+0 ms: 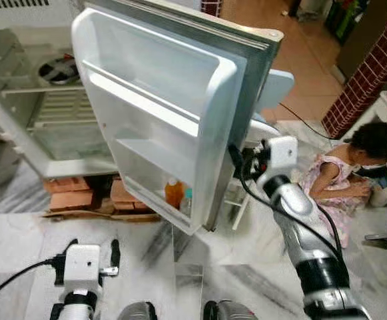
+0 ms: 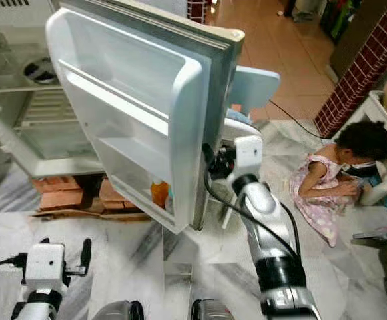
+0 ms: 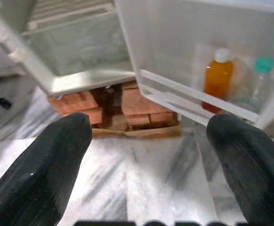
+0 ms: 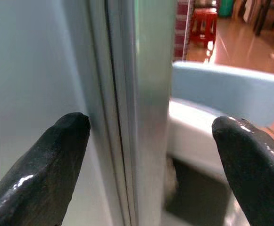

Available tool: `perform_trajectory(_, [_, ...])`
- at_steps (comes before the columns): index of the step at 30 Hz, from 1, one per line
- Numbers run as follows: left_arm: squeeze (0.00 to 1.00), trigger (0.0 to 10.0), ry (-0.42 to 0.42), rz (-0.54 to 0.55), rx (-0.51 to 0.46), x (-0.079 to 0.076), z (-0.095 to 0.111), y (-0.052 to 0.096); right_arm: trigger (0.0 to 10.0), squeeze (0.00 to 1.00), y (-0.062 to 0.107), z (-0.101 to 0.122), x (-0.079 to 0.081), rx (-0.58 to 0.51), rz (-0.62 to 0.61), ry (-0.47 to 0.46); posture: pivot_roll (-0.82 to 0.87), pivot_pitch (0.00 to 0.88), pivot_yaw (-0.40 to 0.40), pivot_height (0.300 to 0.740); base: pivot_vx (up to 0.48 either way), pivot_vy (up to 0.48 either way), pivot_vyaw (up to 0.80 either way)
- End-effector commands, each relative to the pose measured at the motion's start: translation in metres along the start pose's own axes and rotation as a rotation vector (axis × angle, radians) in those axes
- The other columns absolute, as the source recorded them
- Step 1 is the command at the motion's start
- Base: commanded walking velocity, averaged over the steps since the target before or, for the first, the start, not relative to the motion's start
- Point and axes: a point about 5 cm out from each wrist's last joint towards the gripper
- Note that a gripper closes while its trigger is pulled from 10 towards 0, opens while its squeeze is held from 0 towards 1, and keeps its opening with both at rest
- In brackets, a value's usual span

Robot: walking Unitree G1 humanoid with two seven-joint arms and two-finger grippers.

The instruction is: Restocking fridge

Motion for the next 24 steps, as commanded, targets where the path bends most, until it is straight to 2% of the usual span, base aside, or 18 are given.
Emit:
perform_trajectory(1, [0.0, 10.0, -0.008, -0.019, -0.007, -0.001, 0.003, 0.001, 10.0, 0.0, -0.003, 0.003, -0.002, -0.018, -0.011, -0.028, 0.08, 0.147, -0.024, 0.74, 0.0, 0.0, 0.0])
perform_trajectory(5, [0.0, 10.0, -0.006, -0.022, 0.008, -0.002, -0.001, 0.002, 10.0, 0.0, -0.013, 0.008, 0.005, -0.028, 0.036, -0.09, 0.08, 0.152, -0.031, 0.74, 0.0, 0.0, 0.0])
perform_trajectory(7, [0.0, 10.0, -0.013, -0.03, 0.007, -0.004, -0.001, 0.002, 10.0, 0.0, -0.016, 0.013, 0.018, -0.042, 0.143, -0.166, 0.08, 0.152, -0.033, 0.74, 0.0, 0.0, 0.0])
perform_trajectory(8, [0.0, 10.0, -0.014, -0.032, 0.009, -0.004, -0.001, 0.003, 10.0, 0.0, -0.015, 0.018, 0.031, -0.043, 0.273, -0.256, 0.08, 0.155, -0.035, 0.74, 0.0, 0.0, 0.0])
perform_trajectory(10, [0.0, 10.0, -0.011, -0.031, 0.012, -0.004, -0.001, 0.003, 10.0, 0.0, -0.012, 0.02, 0.04, -0.035, 0.356, -0.321, 0.08, 0.155, -0.035, 0.74, 0.0, 0.0, 0.0])
perform_trajectory(12, [0.0, 10.0, -0.01, -0.033, 0.017, -0.004, -0.002, 0.004, 10.0, 0.0, 0.003, 0.031, 0.058, -0.014, 0.585, -0.464, 0.08, 0.16, -0.034, 0.74, 0.0, 0.0, 0.0])
perform_trajectory(14, [0.0, 10.0, -0.01, -0.035, 0.018, -0.004, -0.002, 0.005, 10.0, 0.0, 0.012, 0.036, 0.064, 0.007, 0.683, -0.53, 0.08, 0.163, -0.034, 0.74, 0.0, 0.0, 0.0])
perform_trajectory(15, [0.0, 10.0, -0.009, -0.039, 0.021, -0.004, -0.003, 0.005, 10.0, 0.0, 0.027, 0.041, 0.069, 0.052, 0.807, -0.582, 0.08, 0.166, -0.033, 0.74, 0.0, 0.0, 0.0])
perform_trajectory(16, [0.0, 10.0, -0.009, -0.039, 0.021, -0.004, -0.003, 0.005, 10.0, 0.0, 0.027, 0.041, 0.069, 0.052, 0.807, -0.582, 0.08, 0.166, -0.033, 0.74, 0.0, 0.0, 0.0])
perform_trajectory(18, [0.0, 10.0, -0.009, -0.042, 0.023, -0.005, -0.004, 0.005, 10.0, 0.0, 0.039, 0.035, 0.065, 0.11, 0.856, -0.578, 0.07, 0.169, -0.034, 0.74, 0.0, 0.0, 0.0])
perform_trajectory(20, [0.0, 10.0, -0.008, -0.048, 0.026, -0.006, -0.004, 0.006, 10.0, 0.0, 0.046, 0.015, 0.051, 0.195, 0.818, -0.505, 0.07, 0.17, -0.033, 0.74, 0.0, 0.0, 0.0])
perform_trajectory(23, [0.0, 10.0, -0.009, -0.052, 0.028, -0.006, -0.005, 0.006, 10.0, 0.0, 0.053, 0.007, 0.045, 0.244, 0.816, -0.501, 0.07, 0.173, -0.03, 0.74, 0.0, 0.0, 0.0])
perform_trajectory(24, [0.0, 10.0, -0.01, -0.054, 0.03, -0.006, -0.005, 0.007, 10.0, 0.0, 0.063, -0.002, 0.041, 0.303, 0.82, -0.491, 0.07, 0.175, -0.029, 0.74, 0.0, 0.0, 0.0])
Point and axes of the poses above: a point about 5 cm out from each wrist's last joint towards the gripper, its own y axis pointing back from the gripper into the wrist, its own z axis along the axis of the wrist's last joint, x = y × z, and after that the axes turned 10 degrees about -y, right-handed
